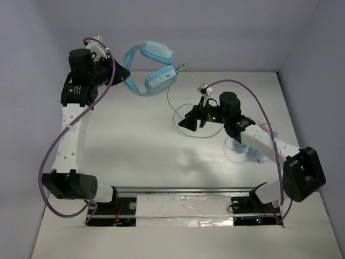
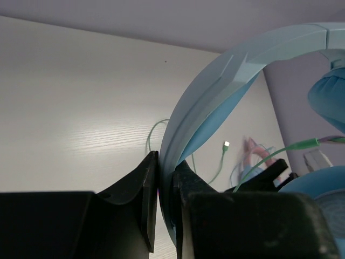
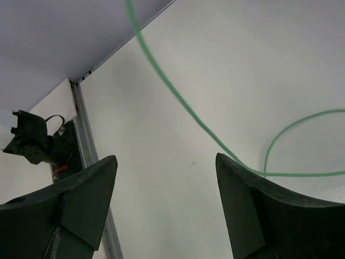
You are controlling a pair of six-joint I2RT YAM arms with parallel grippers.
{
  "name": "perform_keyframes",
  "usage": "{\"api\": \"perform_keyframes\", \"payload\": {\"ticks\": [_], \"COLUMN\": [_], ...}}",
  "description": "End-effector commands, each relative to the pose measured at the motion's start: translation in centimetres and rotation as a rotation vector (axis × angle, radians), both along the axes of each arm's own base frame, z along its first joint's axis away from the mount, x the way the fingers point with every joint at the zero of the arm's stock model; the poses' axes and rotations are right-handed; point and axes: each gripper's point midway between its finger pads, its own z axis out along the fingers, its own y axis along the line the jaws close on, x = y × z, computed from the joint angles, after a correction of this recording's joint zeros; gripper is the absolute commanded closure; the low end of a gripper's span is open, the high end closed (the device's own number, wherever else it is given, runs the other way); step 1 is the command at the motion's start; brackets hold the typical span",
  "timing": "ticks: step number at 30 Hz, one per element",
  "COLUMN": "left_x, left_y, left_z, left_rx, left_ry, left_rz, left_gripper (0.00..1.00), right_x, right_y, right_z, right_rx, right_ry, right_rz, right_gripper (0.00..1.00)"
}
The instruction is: Wrap the headphones
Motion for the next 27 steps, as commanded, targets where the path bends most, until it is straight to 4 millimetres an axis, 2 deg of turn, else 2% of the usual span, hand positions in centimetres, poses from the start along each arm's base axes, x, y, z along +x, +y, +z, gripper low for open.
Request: {"api": "perform_keyframes", "payload": {"ticks": [1,6,9,13,15,16,20,27], "left_x": [-1.0,-1.9,-2.2,-2.4,-2.5,-2.5,-3.6,-5.5], "left_y": [-2.0,-2.4,-2.7,-3.2,-3.1,-3.2,-3.9,-4.7], "left_z": [5.6,6.9,7.1,7.8,8.5,8.7,11.2,14.1], "left_rx": [-0.108,-0.123,-0.133,-0.162,-0.166,-0.168,-0.197,-0.235], "left_ry": [-0.132,-0.149,-0.149,-0.151,-0.159,-0.161,-0.199,-0.240], "left_rz": [-0.098,-0.125,-0.140,-0.165,-0.160,-0.165,-0.219,-0.275], "left_gripper": [1.00,1.00,1.00,1.00,1.00,1.00,1.00,1.00], "right_x": [1.0,3.0,2.7,2.9,2.6,2.4,3.4,5.1], "right_y": [0.3,-1.0,-0.4,0.1,0.1,0.1,0.3,0.8], "right_z": [2.4,2.4,1.8,-0.5,0.1,-0.3,-1.0,-2.7], "right_rx": [0.058,0.076,0.076,0.065,0.095,0.094,0.081,0.059], "right_ry": [-0.102,-0.117,-0.097,-0.031,-0.054,-0.050,-0.057,-0.050], "right_rz": [-0.006,-0.044,0.018,0.036,0.042,0.043,0.034,0.045], "right_gripper": [0.20,0.19,0.19,0.20,0.20,0.21,0.22,0.24]}}
